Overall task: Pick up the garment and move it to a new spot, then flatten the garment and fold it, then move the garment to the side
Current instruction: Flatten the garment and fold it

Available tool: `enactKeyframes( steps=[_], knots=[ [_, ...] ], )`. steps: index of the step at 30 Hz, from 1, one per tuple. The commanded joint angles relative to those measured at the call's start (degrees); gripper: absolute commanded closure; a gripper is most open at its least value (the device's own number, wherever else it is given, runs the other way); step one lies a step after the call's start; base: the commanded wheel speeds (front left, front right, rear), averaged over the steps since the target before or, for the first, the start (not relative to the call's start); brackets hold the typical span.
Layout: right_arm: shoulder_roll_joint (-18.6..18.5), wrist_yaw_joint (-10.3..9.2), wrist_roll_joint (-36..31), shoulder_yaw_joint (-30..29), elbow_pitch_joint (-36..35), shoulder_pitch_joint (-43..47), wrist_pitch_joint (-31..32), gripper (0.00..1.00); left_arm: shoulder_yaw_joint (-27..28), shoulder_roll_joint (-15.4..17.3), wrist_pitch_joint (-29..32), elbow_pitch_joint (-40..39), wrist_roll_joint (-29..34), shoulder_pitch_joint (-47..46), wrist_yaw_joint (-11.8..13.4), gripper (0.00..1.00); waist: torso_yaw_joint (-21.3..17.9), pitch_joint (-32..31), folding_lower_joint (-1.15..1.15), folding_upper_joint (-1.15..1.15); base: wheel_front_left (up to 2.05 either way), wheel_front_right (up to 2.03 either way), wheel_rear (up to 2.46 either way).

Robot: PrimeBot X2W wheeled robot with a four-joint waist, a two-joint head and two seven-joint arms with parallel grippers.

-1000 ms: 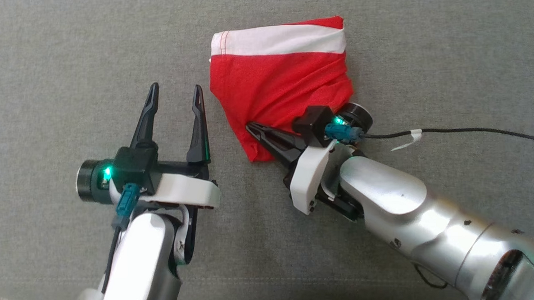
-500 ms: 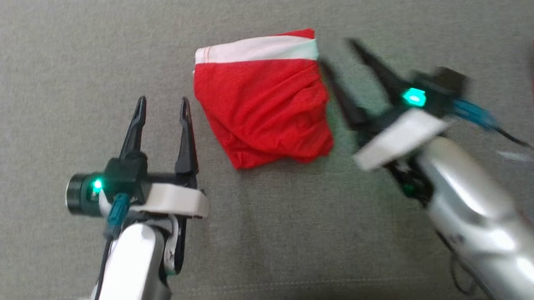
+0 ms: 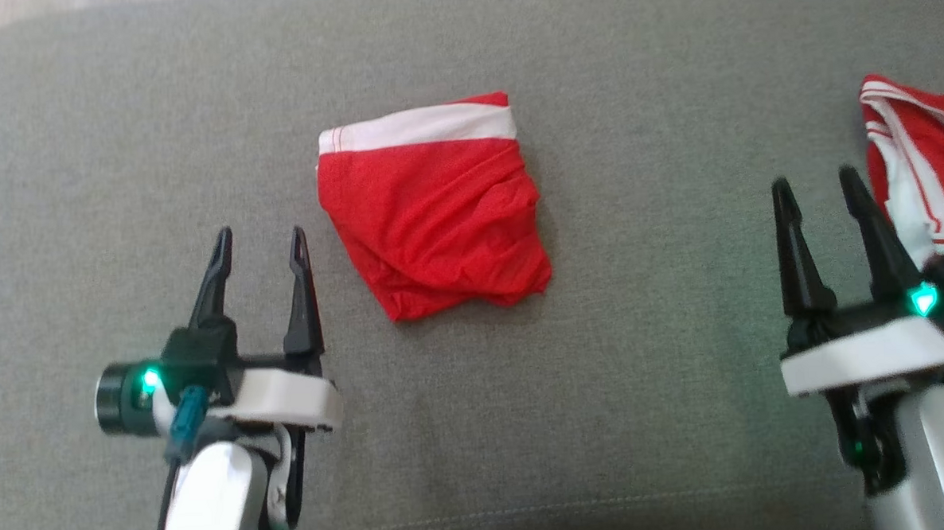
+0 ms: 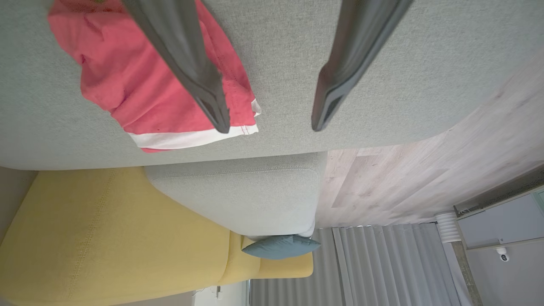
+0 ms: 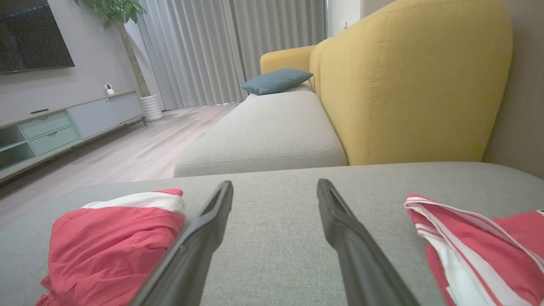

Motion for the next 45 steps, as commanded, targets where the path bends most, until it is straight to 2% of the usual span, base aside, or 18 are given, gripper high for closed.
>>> enactKeyframes(
  steps=[1,6,17,45],
  knots=[
    [0.57,0.21,-0.87,0.11,-3.83,1.36,1.23,0.0,1.81,1.31,-0.09,-2.36,-0.1,-0.06,0.34,0.0,-0.44,-1.37,0.0,0.0,0.0,0.0,0.0],
    [2.14,0.21,-1.95,-1.46,-7.85,5.47,4.58,0.0,1.52,1.77,0.56,-3.18,-0.42,2.52,0.66,0.0,-0.66,-3.65,0.0,0.0,0.0,0.0,0.0],
    [4.03,0.21,-2.86,-3.2,-11.8,10.25,8.79,0.0,1.29,2.55,1.88,-4.36,-0.94,6.08,1.52,0.0,-0.54,-6.68,0.0,0.0,0.0,0.0,0.0],
    [4.8,0.21,-3.83,-4.04,-12.76,11.1,11.33,0.0,0.37,3.19,2.79,-4.23,-1.79,7.45,2.77,0.0,0.5,-8.13,0.0,0.0,0.0,0.0,0.0]
  ],
)
